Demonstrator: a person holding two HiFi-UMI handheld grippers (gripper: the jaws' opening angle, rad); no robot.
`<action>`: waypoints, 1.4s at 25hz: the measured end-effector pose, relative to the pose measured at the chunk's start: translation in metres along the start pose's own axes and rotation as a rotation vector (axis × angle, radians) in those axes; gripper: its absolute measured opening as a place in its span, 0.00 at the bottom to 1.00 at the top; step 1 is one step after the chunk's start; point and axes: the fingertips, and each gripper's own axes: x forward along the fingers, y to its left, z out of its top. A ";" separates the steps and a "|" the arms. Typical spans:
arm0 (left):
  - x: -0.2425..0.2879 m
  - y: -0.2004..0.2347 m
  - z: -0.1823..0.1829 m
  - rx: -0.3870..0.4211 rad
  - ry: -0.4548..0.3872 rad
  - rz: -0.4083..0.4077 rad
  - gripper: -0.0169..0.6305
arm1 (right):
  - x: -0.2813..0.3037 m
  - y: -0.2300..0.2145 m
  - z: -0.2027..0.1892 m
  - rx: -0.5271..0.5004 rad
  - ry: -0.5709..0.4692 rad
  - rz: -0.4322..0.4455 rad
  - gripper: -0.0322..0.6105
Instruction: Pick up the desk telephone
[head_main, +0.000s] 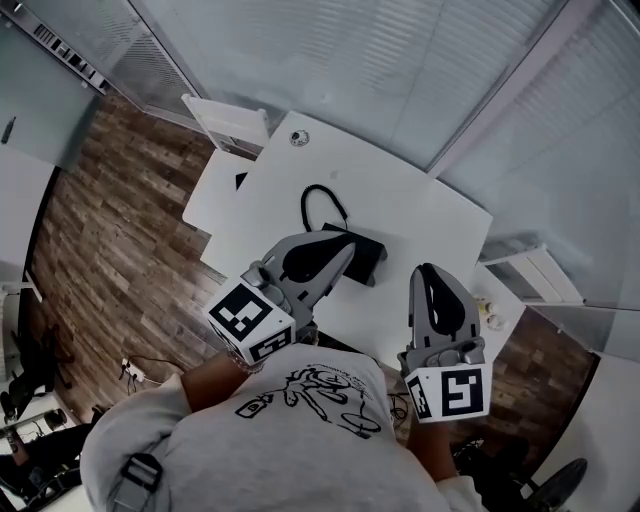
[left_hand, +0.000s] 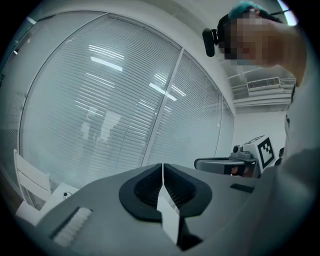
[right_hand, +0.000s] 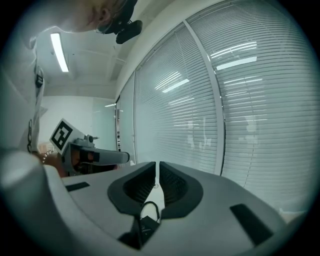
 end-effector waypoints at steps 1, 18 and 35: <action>0.005 0.001 0.000 -0.001 -0.001 0.001 0.05 | 0.002 -0.005 0.000 -0.002 0.002 0.003 0.08; 0.024 0.053 0.001 -0.056 0.042 -0.043 0.05 | 0.056 -0.003 0.001 0.034 0.035 -0.031 0.08; 0.026 0.098 -0.007 -0.064 0.078 -0.102 0.05 | 0.086 -0.002 -0.014 0.086 0.052 -0.115 0.08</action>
